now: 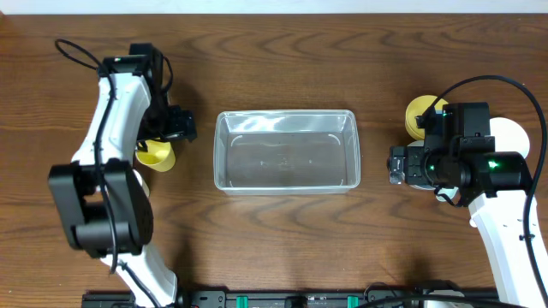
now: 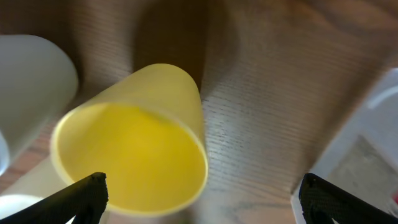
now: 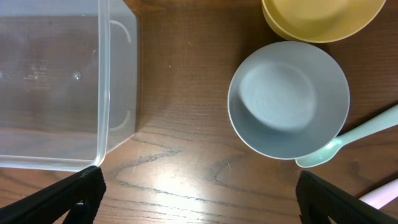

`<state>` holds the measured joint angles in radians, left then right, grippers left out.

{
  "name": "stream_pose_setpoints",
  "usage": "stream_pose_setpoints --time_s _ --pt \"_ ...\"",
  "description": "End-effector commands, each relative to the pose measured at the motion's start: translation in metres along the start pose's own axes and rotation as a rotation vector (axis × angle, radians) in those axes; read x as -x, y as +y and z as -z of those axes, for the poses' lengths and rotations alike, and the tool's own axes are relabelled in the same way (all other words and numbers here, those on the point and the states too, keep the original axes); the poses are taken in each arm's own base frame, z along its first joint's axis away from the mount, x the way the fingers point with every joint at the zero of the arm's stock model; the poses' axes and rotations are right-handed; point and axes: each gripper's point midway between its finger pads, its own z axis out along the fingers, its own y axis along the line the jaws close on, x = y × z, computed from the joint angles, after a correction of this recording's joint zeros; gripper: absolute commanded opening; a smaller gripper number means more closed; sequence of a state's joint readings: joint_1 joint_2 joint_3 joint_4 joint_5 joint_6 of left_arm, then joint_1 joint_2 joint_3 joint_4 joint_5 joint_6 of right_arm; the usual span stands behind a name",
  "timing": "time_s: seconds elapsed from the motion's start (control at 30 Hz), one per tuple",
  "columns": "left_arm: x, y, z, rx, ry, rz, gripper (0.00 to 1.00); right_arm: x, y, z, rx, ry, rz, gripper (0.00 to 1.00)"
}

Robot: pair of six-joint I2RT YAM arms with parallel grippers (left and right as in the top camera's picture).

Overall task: Pack container
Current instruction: 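Reach the left gripper to the yellow cup and grasp it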

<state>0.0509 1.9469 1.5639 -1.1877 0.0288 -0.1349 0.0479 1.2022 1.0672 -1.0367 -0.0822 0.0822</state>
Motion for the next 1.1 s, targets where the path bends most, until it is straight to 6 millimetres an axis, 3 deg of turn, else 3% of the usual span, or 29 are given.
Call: stream_pose_setpoints --time_s 0.0,0.17,0.27,0.47,0.93,1.07 --pt "-0.001 -0.001 -0.016 -0.003 0.05 0.013 0.98 0.006 0.001 0.005 0.006 -0.016 0.013 0.99" --pt "-0.002 -0.001 -0.036 0.009 0.109 0.012 0.99 0.006 0.0 0.005 0.002 -0.015 0.013 0.99" --pt "-0.003 -0.001 -0.042 0.014 0.128 0.012 0.9 0.005 0.0 0.005 0.002 -0.013 0.013 0.99" --pt "-0.004 -0.001 -0.042 0.014 0.129 0.011 0.59 0.005 0.0 0.005 0.002 -0.014 0.013 0.99" --pt "-0.001 -0.001 -0.03 0.006 0.092 0.012 0.29 0.005 0.0 0.005 0.002 -0.014 0.013 0.99" --pt "-0.002 -0.001 -0.024 0.004 0.078 0.013 0.25 0.005 0.0 0.005 0.002 -0.014 0.013 0.99"
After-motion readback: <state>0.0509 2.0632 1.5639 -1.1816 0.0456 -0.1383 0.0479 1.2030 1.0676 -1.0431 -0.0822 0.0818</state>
